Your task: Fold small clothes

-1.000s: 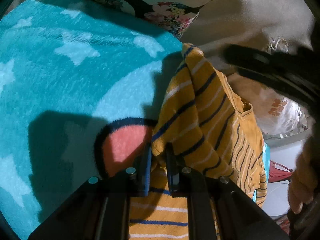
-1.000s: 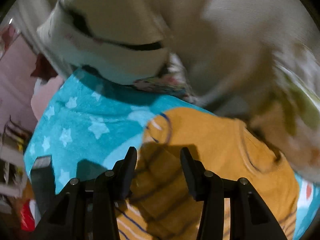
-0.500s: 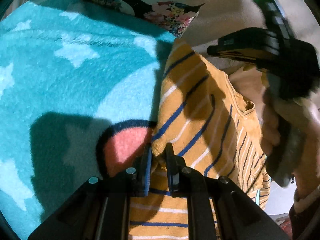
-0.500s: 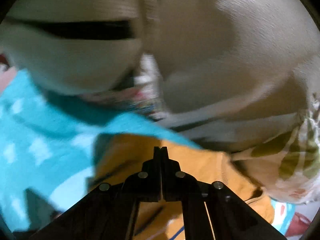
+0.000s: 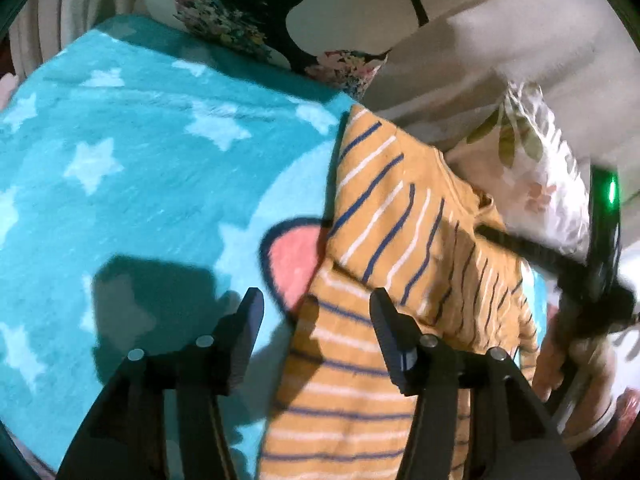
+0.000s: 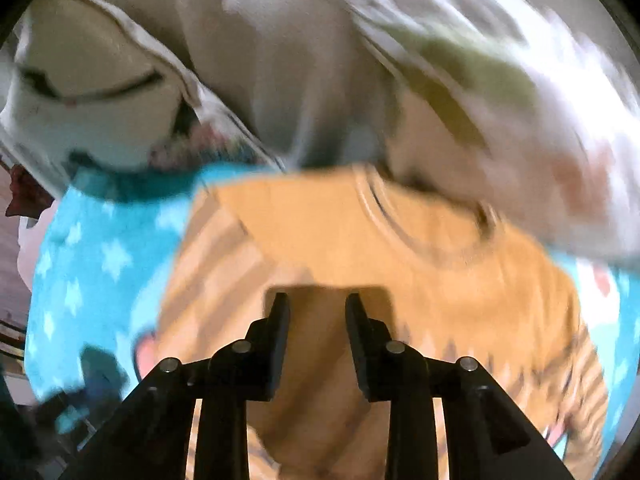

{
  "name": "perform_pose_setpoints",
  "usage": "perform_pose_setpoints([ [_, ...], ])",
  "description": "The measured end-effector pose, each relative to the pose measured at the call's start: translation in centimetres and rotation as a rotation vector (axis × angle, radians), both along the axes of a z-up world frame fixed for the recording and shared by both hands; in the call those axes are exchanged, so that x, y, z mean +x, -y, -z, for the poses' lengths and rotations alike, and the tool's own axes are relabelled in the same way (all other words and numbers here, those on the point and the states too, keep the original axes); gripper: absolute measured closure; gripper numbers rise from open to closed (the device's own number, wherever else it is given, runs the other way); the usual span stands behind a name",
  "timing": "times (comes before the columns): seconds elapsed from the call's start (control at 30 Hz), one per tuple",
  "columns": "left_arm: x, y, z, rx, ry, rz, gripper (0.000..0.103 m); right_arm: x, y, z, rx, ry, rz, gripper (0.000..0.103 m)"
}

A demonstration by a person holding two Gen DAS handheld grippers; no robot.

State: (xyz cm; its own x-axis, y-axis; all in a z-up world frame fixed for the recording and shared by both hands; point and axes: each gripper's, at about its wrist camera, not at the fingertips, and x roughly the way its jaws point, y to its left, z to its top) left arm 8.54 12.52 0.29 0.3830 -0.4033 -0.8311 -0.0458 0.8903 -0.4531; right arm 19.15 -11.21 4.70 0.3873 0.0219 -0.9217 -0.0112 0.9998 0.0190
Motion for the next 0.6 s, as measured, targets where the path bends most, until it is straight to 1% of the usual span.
perform_pose_setpoints([
  [0.03,-0.4,-0.3,-0.1,0.012,-0.003,0.010,0.049,-1.5,0.4,0.4,-0.009,-0.010,0.017,0.072],
  [0.1,-1.2,0.2,0.2,0.030,-0.003,0.041,0.049,-4.6,3.0,2.0,-0.031,-0.057,0.086,0.072],
  [0.17,-2.0,1.1,0.5,0.051,-0.001,0.074,0.049,-7.3,6.1,3.8,-0.025,-0.105,0.187,0.072],
  [0.2,-2.4,1.4,0.6,0.054,0.000,0.086,0.049,-8.5,7.8,4.3,-0.031,-0.114,0.236,0.072],
  [0.27,-3.1,2.5,0.9,0.053,-0.006,0.115,0.049,-11.0,10.9,4.6,-0.042,-0.099,0.325,0.071],
  [0.33,-4.0,3.6,0.9,0.057,-0.014,0.141,0.049,-13.7,13.7,4.1,-0.006,-0.067,0.410,0.070],
  [0.37,-4.6,4.3,0.8,0.061,-0.012,0.156,0.048,-15.1,15.0,3.8,0.001,-0.062,0.458,0.066],
  [0.43,-5.5,5.4,0.5,0.069,-0.011,0.177,0.048,-17.3,17.0,3.7,-0.070,-0.066,0.533,0.064],
  [0.47,-6.1,6.1,0.3,0.075,-0.010,0.188,0.047,-18.9,18.6,3.7,-0.071,-0.066,0.572,0.064],
  [0.5,-6.5,6.7,0.1,0.081,-0.005,0.195,0.047,-20.0,19.7,3.6,-0.043,-0.062,0.597,0.064],
  [0.53,-6.9,7.3,-0.1,0.095,0.002,0.202,0.046,-21.3,21.0,3.4,0.005,-0.047,0.631,0.064],
  [0.57,-7.5,7.9,-0.4,0.113,0.012,0.204,0.046,-22.9,22.4,3.1,0.053,-0.021,0.667,0.064],
  [0.6,-7.9,8.4,-0.6,0.123,0.017,0.202,0.045,-24.4,23.5,2.8,0.078,0.000,0.696,0.064],
])
